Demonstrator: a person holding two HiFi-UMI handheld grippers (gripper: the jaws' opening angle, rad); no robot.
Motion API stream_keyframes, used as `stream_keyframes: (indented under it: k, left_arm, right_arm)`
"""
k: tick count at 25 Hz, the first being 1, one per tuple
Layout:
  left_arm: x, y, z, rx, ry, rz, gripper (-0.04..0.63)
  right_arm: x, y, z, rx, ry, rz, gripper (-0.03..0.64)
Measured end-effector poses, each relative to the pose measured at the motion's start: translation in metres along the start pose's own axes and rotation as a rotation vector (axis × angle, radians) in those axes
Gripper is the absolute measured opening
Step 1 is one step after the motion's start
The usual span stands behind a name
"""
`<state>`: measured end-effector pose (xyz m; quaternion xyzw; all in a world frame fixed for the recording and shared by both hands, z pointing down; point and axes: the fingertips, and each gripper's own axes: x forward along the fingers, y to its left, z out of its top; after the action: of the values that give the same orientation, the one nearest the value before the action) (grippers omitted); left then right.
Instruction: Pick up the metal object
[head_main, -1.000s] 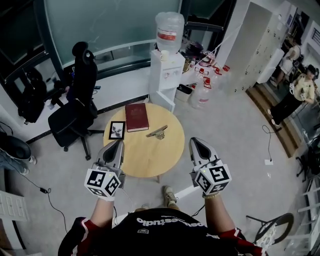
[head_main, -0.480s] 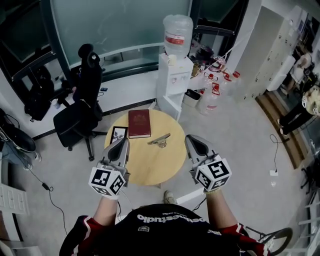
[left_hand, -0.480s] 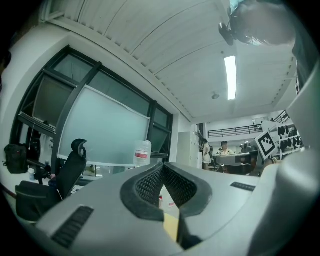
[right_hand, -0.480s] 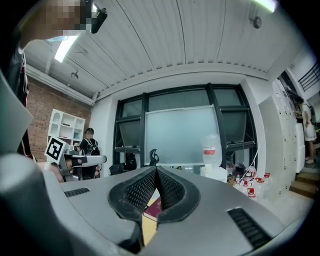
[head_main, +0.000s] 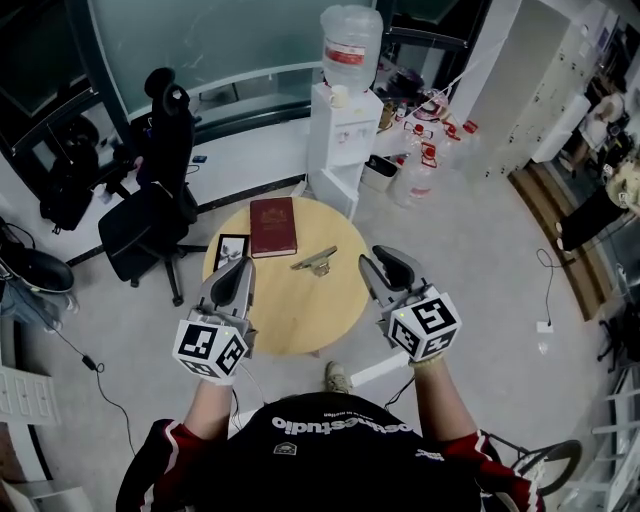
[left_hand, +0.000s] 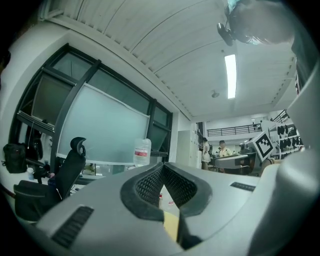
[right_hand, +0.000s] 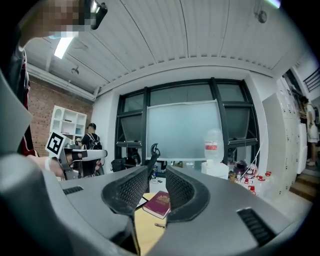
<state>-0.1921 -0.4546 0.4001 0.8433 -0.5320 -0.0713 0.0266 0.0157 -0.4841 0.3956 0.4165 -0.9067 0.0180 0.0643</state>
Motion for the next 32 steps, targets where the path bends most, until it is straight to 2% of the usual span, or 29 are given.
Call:
stream_keyframes:
  k: [6, 11, 15, 21, 32]
  left_arm:
    - [0.002, 0.0, -0.007, 0.018, 0.018, -0.013, 0.015]
    - [0.012, -0.002, -0.018, 0.039, 0.031, -0.029, 0.015]
    - [0.015, -0.006, -0.026, 0.043, 0.036, -0.029, 0.015]
    - [0.027, -0.012, -0.032, 0.038, 0.031, -0.019, 0.015]
    - [0.046, 0.001, -0.065, 0.052, 0.083, 0.05, 0.015]
  right_arm:
    - [0.013, -0.009, -0.017, -0.001, 0.034, -0.011, 0.144]
    - [0.031, -0.022, -0.052, -0.045, 0.097, -0.021, 0.144]
    - [0.043, -0.021, -0.084, -0.058, 0.153, 0.015, 0.143]
    - [0.071, -0.021, -0.124, -0.136, 0.209, 0.077, 0.143]
    - [0.108, -0.038, -0.19, -0.185, 0.297, 0.18, 0.141]
